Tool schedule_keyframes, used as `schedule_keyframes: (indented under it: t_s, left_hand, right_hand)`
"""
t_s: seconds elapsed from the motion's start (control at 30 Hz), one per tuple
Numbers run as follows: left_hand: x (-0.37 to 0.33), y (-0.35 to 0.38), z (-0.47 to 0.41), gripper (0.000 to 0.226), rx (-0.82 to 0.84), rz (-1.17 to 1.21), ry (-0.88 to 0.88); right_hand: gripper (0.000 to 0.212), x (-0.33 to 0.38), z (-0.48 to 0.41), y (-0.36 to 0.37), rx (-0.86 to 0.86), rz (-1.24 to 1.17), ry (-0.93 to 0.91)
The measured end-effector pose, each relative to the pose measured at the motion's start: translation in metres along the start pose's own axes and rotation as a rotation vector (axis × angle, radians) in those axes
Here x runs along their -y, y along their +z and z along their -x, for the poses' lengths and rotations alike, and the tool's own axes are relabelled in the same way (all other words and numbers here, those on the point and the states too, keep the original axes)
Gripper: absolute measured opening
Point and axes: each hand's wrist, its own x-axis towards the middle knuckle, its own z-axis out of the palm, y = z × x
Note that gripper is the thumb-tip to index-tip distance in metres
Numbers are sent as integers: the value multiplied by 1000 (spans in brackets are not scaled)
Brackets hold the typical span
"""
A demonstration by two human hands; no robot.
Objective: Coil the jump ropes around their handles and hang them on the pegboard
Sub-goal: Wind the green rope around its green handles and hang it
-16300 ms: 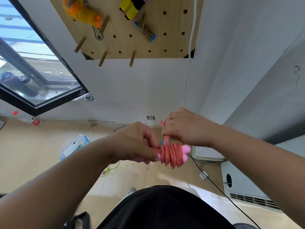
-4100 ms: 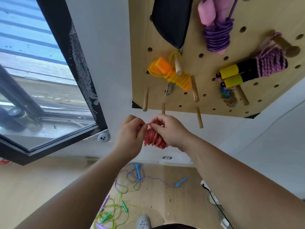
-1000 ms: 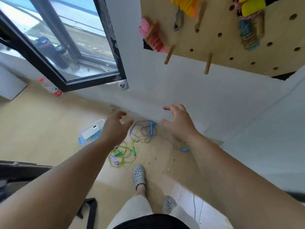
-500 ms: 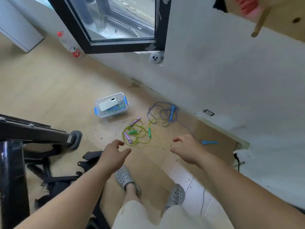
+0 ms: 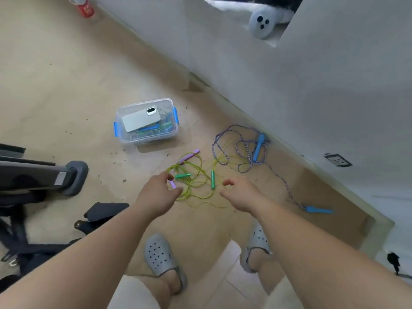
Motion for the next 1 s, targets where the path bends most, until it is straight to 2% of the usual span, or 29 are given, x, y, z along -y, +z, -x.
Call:
schedule_keyframes:
  t_s: [0.2,0.33,0.47,0.63,0.7,0.8,0.9,1.0]
  left_hand:
    - [52,109,-145,51,96,-246,83]
    - [78,153,-223,49,122,-484,167]
    - [93,185,-273,52,196,-726,233]
    - [104,210,-294,58,269,-853,239]
    - [107,215,-292,60,277,-860,236]
    - [102,211,-281,50,219,-794,276]
    - [91,191,-261,34,122,-582,304]
    - [65,155,-213,15,-8,-299,328]
  right_hand:
    - [42,-51,-170,61,57,125,43]
    - [52,-74,-260,104,84,181,36]
    - [56,-86,-323,137,87,209,35]
    - [53,-99,-354,161,51,332,70]
    - [52,-100,-353,164,39,397,75]
    - [52,-99,-348,164,32,407,53]
    - [41,-90,-324,149,-20,241,12]
    - [29,-68,-259,110,-120,1,-44]
